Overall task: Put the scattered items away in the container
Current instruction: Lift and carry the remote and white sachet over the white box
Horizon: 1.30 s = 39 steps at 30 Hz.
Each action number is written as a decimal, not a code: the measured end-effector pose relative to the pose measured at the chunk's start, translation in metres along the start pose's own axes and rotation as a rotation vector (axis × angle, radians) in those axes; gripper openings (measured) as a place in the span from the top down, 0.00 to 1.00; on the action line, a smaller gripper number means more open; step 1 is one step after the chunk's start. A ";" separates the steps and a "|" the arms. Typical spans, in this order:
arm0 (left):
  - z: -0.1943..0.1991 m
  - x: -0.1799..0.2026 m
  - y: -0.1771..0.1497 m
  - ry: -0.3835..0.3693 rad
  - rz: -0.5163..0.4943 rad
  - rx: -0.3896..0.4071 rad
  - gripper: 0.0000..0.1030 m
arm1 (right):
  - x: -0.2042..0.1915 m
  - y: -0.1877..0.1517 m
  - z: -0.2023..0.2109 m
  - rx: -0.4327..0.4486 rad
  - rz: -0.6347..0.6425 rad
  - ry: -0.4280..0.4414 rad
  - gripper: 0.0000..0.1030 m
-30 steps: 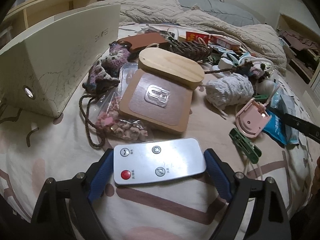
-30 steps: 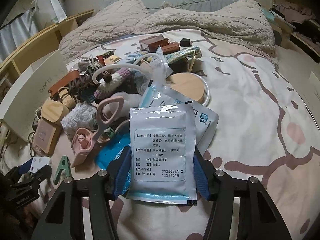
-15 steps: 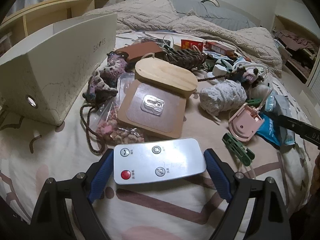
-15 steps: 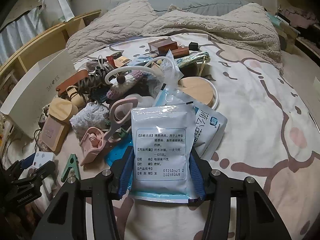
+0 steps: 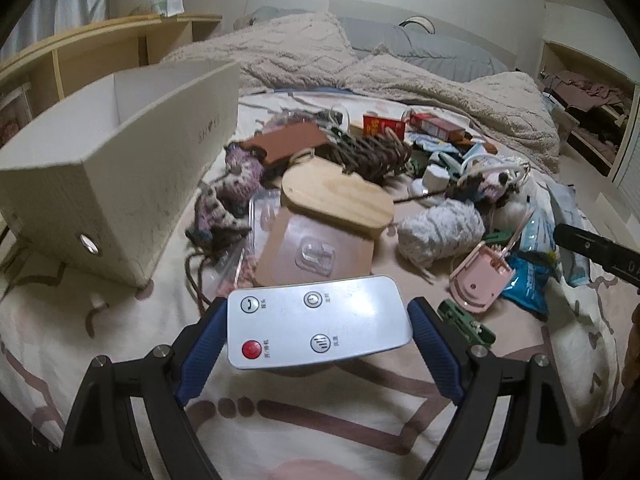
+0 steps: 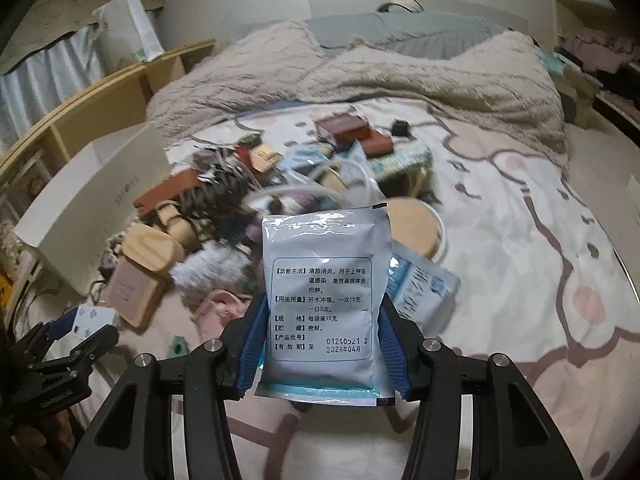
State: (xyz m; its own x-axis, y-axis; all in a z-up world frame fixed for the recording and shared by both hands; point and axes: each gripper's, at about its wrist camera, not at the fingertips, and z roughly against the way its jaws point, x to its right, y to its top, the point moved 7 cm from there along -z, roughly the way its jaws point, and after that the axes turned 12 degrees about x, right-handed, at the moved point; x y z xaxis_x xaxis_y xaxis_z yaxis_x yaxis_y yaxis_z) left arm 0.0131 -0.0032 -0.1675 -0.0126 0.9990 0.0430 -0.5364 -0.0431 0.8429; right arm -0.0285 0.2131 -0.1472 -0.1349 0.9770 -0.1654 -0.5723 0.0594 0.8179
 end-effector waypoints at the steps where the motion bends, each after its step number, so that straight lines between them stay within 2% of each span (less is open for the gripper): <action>1: 0.002 0.000 0.003 -0.002 -0.002 0.009 0.14 | -0.004 0.003 0.001 0.006 0.007 0.008 0.49; 7: 0.010 -0.001 0.029 -0.013 0.003 0.059 0.14 | -0.027 0.017 0.004 0.039 0.045 0.050 0.49; 21: 0.020 -0.016 0.111 -0.033 0.019 0.201 0.14 | -0.060 0.070 0.004 0.124 0.041 0.138 0.49; 31: 0.022 -0.048 0.184 0.018 0.105 0.297 0.14 | -0.107 0.119 -0.009 0.173 0.069 0.215 0.49; 39: 0.027 -0.088 0.219 0.085 0.129 0.347 0.14 | -0.153 0.153 -0.020 0.181 0.053 0.306 0.49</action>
State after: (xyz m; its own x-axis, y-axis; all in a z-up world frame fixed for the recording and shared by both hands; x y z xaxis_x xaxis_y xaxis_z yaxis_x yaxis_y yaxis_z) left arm -0.0804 -0.1013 0.0282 -0.1395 0.9820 0.1277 -0.2086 -0.1552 0.9656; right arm -0.1114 0.0685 -0.0083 -0.4119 0.8748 -0.2549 -0.4092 0.0724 0.9095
